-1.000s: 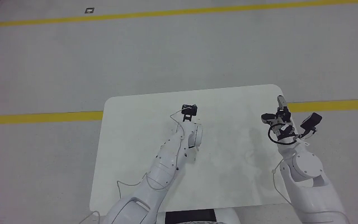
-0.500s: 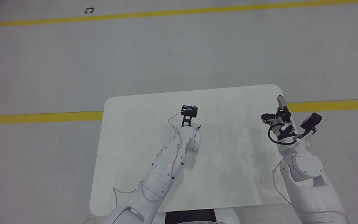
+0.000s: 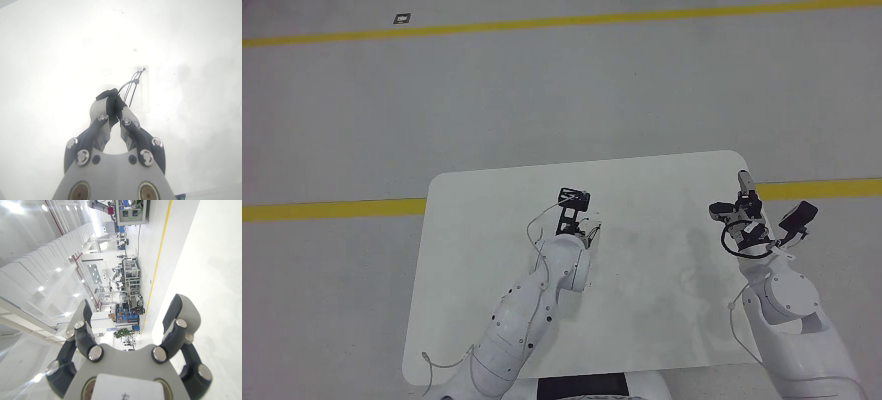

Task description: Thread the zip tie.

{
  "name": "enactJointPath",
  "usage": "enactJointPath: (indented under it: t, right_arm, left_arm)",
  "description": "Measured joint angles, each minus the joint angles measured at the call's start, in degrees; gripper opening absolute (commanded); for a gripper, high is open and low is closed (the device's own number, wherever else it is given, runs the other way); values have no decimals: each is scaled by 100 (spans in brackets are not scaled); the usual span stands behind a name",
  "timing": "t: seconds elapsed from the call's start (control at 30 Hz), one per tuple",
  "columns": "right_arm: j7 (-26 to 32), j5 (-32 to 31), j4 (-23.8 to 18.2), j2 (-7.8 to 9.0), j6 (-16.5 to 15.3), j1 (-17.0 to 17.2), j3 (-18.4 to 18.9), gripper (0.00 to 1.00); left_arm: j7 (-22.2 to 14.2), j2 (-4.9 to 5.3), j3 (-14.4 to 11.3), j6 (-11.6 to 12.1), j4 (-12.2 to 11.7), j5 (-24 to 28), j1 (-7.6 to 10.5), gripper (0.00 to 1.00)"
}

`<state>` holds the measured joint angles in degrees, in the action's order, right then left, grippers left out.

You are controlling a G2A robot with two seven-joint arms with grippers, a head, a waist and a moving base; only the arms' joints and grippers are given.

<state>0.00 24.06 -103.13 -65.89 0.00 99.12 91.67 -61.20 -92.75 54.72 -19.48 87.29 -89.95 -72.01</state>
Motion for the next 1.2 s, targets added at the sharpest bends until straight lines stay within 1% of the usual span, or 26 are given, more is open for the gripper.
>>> enactJointPath:
  t: [0.57,0.63,0.67,0.73,0.8,0.9,0.93,0.97,1.03,1.07,1.1,1.2]
  right_arm:
    - [0,0,0,0,0,0,0,100]
    - [0,0,0,0,0,0,0,100]
    - [0,0,0,0,0,0,0,100]
    - [0,0,0,0,0,0,0,100]
    - [0,0,0,0,0,0,0,100]
    - [0,0,0,0,0,0,0,100]
    - [0,0,0,0,0,0,0,100]
    - [0,0,0,0,0,0,0,100]
    - [0,0,0,0,0,0,0,100]
    - [0,0,0,0,0,0,0,100]
    - [0,0,0,0,0,0,0,100]
    - [0,0,0,0,0,0,0,100]
  left_arm:
    - [1,-2,0,4,-7,0,0,0]
    - [143,19,-13,85,-58,0,-5,0]
    - [302,52,-40,181,-102,0,11,0]
    - [467,124,-87,334,-113,0,52,0]
    - [596,246,-157,432,-90,0,110,0]
    - [723,471,-309,586,25,0,159,0]
    - [755,542,-353,695,75,0,167,0]
    - [784,640,-391,840,140,0,168,0]
    - [819,779,-406,1027,272,0,140,0]
    - [846,865,-393,1178,367,0,101,0]
    - [867,922,-366,1300,449,0,57,0]
    - [988,1081,-186,1804,731,0,-135,0]
